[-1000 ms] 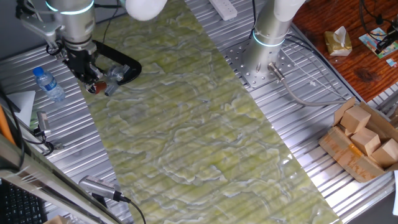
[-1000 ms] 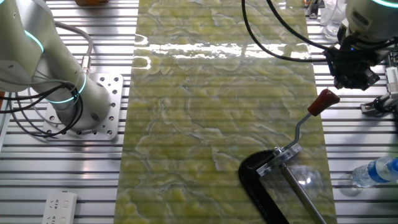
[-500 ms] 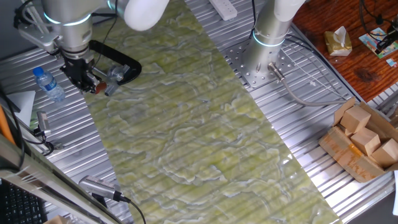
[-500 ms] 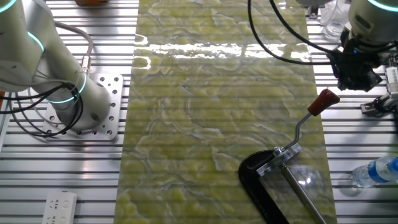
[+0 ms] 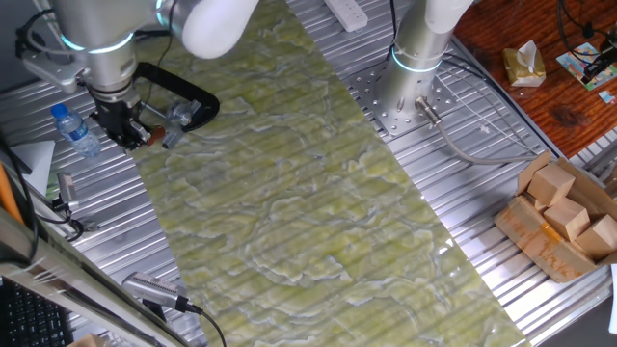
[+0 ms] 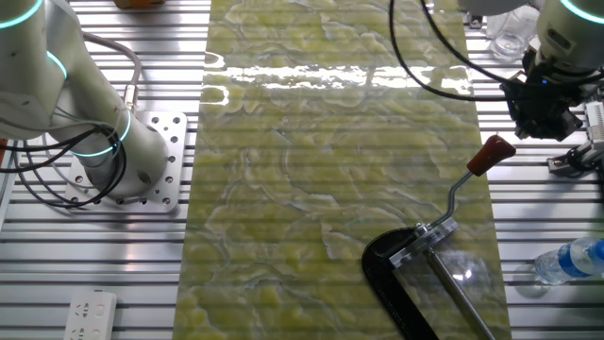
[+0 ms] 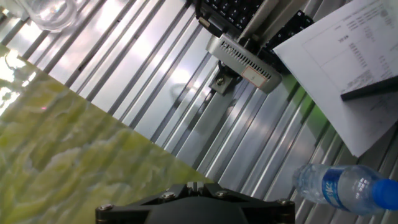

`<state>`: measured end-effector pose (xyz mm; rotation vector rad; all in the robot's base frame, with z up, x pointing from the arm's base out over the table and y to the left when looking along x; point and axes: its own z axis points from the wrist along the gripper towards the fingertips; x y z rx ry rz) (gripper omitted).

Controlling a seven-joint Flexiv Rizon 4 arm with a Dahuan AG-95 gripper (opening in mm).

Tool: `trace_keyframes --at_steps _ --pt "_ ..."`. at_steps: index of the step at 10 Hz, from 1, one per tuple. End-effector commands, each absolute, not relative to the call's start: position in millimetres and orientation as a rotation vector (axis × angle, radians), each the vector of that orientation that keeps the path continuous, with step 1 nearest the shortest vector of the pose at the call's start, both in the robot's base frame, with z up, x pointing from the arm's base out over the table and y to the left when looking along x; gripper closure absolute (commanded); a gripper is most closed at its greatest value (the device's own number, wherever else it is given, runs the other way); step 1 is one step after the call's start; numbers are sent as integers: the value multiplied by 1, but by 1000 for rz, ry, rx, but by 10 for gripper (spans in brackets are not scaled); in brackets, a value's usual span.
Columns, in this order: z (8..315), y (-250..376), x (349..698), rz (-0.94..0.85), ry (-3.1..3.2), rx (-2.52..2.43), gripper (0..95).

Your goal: Pull up the lever

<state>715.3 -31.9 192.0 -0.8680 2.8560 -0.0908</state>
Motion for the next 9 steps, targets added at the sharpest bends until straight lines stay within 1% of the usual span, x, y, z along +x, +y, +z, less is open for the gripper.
trace_keyframes --at_steps 1,9 --pt "189 -33 715 -88 2866 -867 950" --pt "178 -38 714 -37 2920 -836 950"
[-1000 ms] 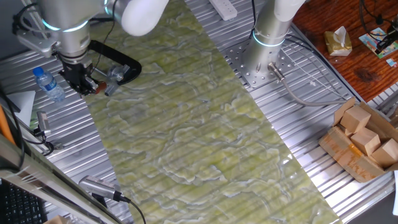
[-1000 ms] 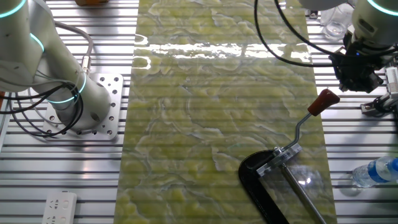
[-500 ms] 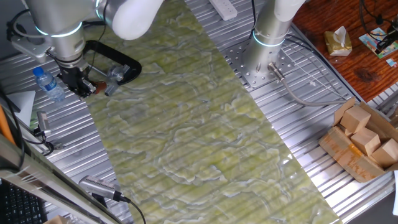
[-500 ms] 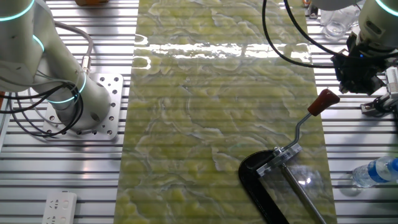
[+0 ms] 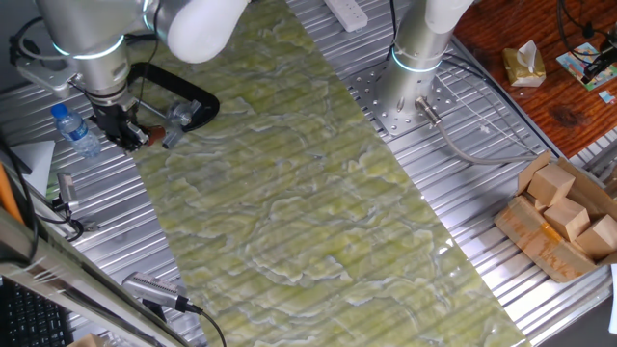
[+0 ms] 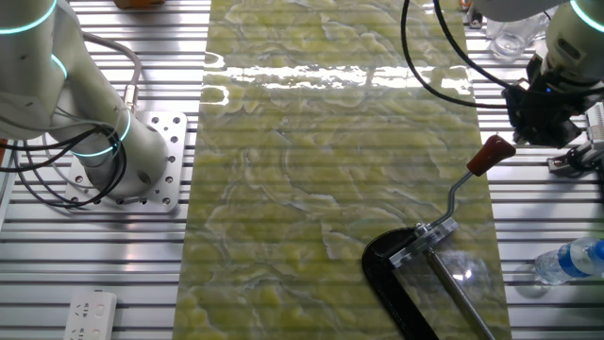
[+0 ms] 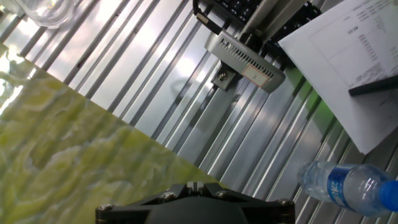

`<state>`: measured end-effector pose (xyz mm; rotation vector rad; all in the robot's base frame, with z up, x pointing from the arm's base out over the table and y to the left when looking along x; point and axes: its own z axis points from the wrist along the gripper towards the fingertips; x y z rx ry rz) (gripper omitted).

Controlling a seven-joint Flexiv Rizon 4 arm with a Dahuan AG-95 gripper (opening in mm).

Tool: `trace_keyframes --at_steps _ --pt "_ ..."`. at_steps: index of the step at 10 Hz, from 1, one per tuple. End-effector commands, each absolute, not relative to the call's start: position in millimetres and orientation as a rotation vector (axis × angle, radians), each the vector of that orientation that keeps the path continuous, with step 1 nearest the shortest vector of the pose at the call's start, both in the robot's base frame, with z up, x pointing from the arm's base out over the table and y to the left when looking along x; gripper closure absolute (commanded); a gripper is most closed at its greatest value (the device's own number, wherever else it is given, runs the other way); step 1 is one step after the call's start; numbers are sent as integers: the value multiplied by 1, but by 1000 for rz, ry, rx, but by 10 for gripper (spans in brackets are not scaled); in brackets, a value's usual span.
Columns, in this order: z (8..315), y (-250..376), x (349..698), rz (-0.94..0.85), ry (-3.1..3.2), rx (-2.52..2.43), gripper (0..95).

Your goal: Pull up the lever

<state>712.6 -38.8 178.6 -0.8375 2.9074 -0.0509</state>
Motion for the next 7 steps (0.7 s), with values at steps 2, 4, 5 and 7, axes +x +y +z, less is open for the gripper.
trace_keyframes --at_steps 2,4,5,7 --pt "177 -39 713 -11 2955 -820 950" --pt "177 -40 712 1 2976 -819 950" --pt "177 -40 712 5 2983 -815 950" --pt "176 -41 709 9 2993 -818 950"
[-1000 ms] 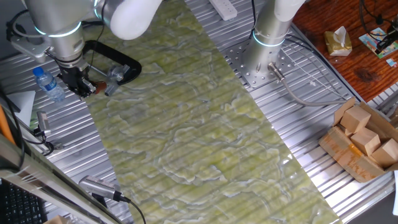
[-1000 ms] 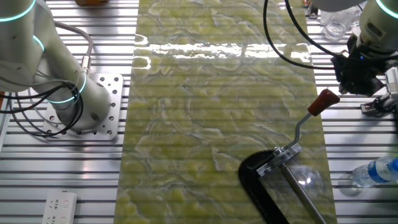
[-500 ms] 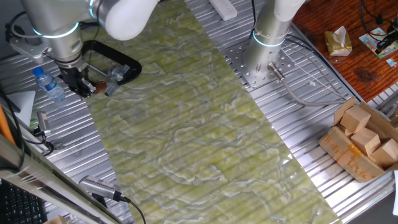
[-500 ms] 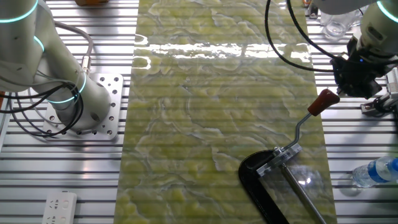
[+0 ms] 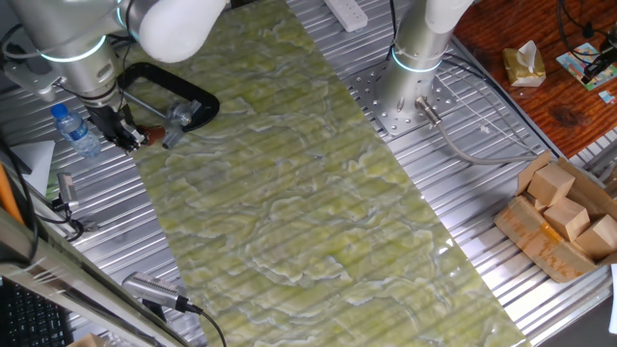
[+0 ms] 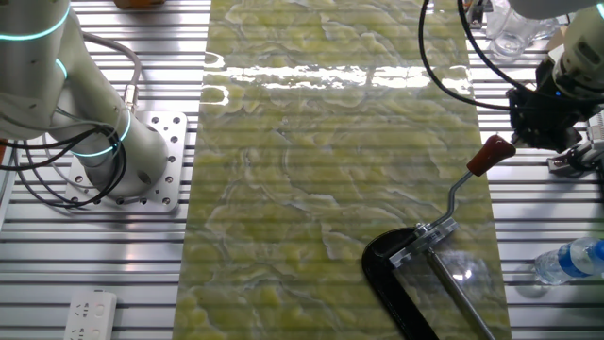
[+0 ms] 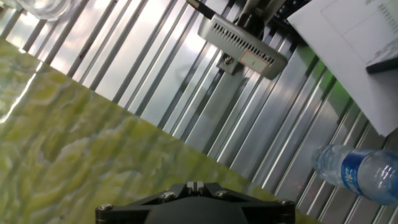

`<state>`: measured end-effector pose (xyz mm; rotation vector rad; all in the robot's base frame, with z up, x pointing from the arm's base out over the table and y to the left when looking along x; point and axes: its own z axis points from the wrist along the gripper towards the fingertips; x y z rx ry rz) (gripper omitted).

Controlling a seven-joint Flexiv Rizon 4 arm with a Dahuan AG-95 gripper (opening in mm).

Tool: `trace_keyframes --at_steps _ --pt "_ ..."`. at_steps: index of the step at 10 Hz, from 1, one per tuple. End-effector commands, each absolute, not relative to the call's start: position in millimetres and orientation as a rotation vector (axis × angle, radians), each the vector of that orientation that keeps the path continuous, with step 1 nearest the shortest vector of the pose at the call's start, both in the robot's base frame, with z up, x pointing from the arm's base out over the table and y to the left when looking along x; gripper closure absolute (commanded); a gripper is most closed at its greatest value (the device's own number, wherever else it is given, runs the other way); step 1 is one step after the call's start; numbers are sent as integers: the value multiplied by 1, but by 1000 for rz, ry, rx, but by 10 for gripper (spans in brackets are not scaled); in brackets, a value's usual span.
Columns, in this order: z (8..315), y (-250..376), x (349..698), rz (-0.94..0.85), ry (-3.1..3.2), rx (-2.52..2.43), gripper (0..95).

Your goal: Pull up the lever

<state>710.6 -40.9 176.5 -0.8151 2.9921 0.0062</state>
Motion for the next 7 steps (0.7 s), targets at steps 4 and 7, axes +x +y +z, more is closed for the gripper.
trace_keyframes --at_steps 4,7 --pt "179 -42 703 14 3005 -825 950" --pt "181 -45 700 28 3012 -840 950"
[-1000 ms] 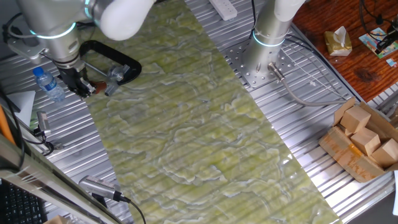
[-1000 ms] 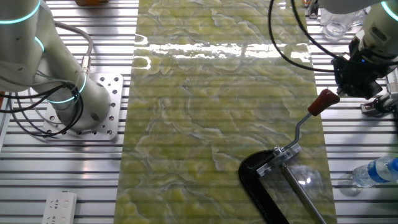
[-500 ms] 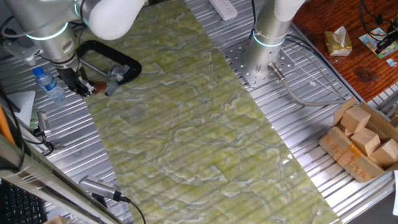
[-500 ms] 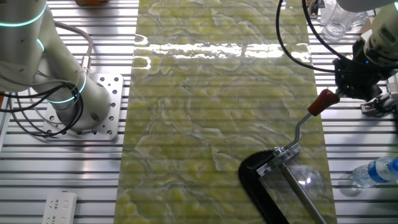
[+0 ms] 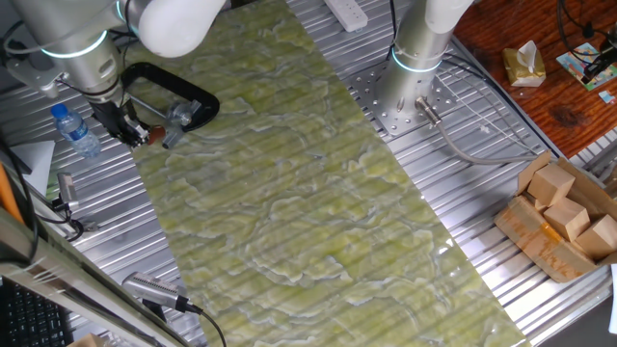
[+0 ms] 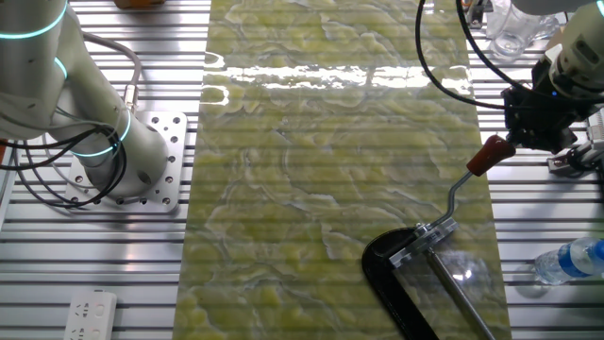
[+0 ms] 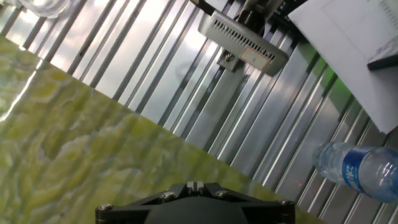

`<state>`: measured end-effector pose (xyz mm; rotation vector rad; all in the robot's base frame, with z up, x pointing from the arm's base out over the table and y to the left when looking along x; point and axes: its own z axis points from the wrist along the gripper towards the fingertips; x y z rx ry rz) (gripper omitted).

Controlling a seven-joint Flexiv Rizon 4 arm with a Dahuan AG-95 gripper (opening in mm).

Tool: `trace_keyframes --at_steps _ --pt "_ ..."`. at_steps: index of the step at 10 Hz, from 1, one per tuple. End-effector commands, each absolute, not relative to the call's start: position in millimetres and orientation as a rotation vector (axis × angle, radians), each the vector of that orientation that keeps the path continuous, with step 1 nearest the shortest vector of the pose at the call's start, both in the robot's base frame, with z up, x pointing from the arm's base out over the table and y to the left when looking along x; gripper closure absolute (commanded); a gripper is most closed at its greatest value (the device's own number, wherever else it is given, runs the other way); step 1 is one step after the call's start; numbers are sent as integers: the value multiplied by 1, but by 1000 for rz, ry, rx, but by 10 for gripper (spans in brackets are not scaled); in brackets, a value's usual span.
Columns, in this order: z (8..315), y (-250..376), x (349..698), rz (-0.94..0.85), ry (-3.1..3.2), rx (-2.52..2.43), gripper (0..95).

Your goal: Pull up the lever

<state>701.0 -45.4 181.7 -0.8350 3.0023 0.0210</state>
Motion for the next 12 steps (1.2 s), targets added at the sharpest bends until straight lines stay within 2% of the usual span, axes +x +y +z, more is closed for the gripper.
trace_keyframes --at_steps 1,12 --pt "181 -45 700 29 3013 -843 950" --pt "196 -51 679 52 3042 -878 950"
